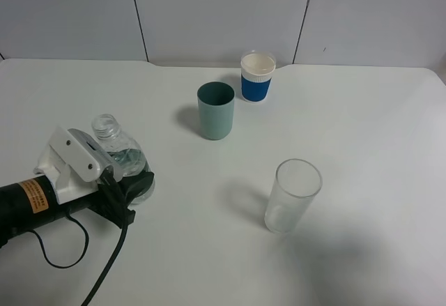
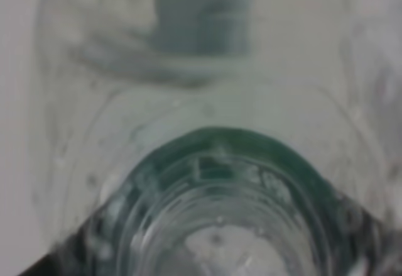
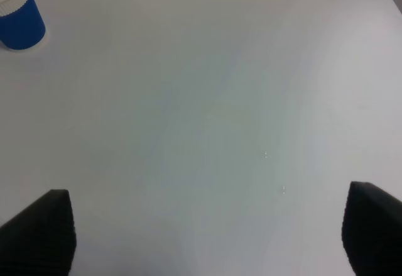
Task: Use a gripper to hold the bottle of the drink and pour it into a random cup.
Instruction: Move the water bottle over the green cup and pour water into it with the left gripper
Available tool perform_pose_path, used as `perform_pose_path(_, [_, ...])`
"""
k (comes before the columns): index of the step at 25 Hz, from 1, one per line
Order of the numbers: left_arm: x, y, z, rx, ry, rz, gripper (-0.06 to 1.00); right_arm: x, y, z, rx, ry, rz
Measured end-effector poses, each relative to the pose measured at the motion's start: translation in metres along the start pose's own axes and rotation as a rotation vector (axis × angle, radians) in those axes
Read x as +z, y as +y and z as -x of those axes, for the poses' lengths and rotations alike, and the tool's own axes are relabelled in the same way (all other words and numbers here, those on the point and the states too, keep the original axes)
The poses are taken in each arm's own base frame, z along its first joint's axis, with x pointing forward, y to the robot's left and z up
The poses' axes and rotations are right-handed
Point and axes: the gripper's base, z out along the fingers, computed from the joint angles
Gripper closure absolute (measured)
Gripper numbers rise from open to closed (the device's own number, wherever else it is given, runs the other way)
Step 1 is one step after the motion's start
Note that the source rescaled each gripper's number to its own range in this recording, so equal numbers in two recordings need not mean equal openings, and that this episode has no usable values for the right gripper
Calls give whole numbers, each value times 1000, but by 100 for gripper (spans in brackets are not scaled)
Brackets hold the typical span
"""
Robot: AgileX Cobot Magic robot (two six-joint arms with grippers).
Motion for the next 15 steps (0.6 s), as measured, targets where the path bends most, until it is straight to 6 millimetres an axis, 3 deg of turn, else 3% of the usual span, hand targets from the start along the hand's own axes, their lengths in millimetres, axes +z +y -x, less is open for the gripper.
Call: perform_pose_path(15, [-10, 1, 10, -27, 37, 14, 94, 0, 0, 0, 0, 0, 0])
